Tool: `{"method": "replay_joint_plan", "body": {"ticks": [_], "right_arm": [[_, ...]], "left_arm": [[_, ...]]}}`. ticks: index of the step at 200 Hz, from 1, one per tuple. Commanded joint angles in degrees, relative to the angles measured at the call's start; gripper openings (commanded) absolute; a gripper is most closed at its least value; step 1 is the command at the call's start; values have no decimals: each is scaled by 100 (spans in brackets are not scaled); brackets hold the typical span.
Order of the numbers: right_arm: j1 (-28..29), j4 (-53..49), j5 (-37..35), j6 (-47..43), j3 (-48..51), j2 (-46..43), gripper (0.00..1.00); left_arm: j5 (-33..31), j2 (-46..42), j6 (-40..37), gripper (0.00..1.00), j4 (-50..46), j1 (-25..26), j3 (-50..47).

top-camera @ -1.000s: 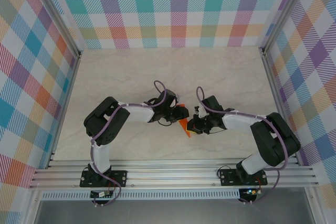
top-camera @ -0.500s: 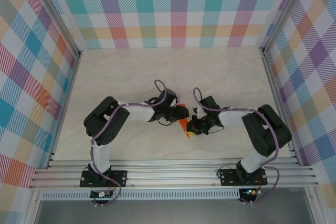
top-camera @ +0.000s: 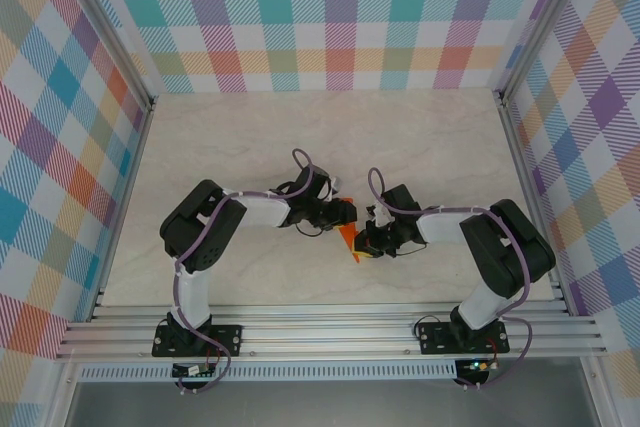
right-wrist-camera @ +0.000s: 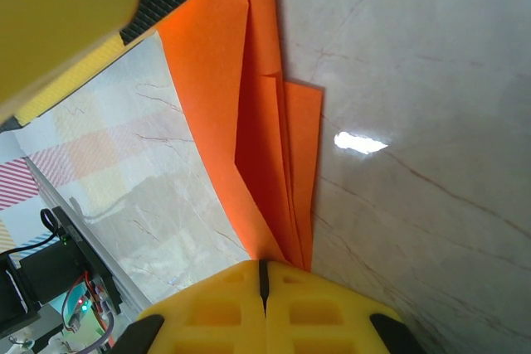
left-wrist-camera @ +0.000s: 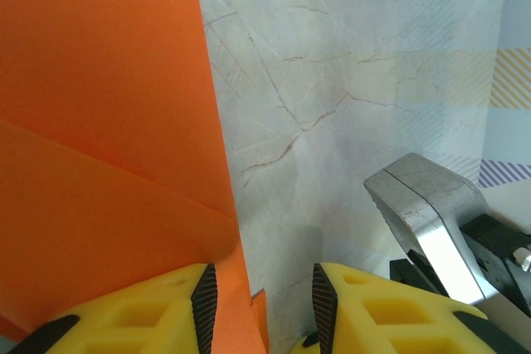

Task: Fold a paper plane with a square sheet of paper (pick it up from the middle)
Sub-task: Fold the wing for the fifth time at the center of the table.

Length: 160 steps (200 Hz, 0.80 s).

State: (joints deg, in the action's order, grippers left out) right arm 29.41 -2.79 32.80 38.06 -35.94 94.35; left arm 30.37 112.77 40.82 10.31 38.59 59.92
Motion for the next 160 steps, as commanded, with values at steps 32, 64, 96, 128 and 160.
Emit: {"method": "replay_joint_plan", "body": {"ticks": [32, 64, 96, 128, 160], "right_arm": [[83, -978, -784, -206, 344, 399, 2], [86, -999, -775, -215, 311, 385, 2], [74, -1035, -755, -230, 267, 361, 3], [74, -1084, -744, -273, 224, 327, 2], [74, -1109, -741, -287, 210, 314, 3]], "left_arm": [[-612, 307, -506, 40, 349, -622, 23], [-535, 372, -545, 40, 341, -744, 105], [-542, 492, -566, 41, 257, -833, 260], [-561, 535, -692, 41, 257, -969, 330], [-450, 601, -857, 42, 156, -1155, 505]]}}
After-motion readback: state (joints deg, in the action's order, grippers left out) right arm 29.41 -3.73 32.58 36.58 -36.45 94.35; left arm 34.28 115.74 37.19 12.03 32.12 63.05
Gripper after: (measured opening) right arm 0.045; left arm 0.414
